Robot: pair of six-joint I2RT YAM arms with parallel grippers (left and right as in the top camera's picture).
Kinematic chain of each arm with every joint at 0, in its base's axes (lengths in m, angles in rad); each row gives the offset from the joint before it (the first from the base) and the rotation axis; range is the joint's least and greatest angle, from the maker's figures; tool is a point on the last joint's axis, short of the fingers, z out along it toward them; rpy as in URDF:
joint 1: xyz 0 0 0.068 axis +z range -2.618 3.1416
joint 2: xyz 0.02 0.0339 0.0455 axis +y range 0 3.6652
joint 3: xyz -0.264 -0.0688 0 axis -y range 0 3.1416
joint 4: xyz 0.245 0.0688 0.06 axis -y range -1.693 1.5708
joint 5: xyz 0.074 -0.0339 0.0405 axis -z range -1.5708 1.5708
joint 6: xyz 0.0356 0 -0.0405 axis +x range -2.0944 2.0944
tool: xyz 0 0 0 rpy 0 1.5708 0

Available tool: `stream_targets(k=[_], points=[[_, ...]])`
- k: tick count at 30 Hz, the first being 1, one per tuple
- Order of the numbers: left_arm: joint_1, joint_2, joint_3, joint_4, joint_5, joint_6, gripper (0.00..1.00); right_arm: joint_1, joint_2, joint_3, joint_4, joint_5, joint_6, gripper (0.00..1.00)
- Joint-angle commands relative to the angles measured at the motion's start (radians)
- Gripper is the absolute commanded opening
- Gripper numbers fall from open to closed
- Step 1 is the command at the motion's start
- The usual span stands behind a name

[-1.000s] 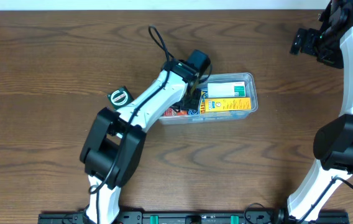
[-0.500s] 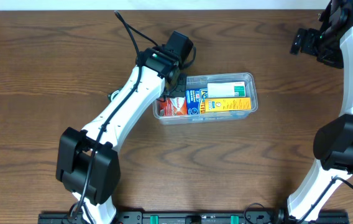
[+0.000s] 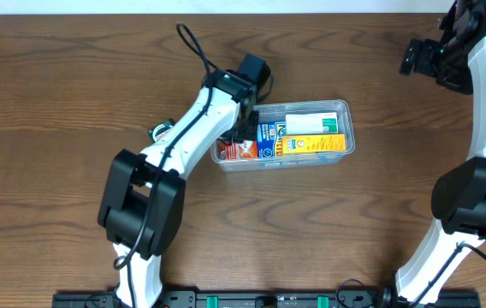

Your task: Pack container

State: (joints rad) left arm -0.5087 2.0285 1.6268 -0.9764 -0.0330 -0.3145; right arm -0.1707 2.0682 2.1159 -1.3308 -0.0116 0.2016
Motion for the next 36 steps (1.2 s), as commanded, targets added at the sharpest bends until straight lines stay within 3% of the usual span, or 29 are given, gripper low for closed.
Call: stream_targets(k=[1, 36], points=[[-0.003, 0.02, -0.011, -0.007, -0.008, -0.005, 0.06, -0.003, -0.002, 0.015, -0.001, -0.007, 0.011, 0.99], [-0.003, 0.091, -0.086, 0.063, -0.008, -0.005, 0.06, -0.003, -0.002, 0.015, 0.0, -0.007, 0.011, 0.99]])
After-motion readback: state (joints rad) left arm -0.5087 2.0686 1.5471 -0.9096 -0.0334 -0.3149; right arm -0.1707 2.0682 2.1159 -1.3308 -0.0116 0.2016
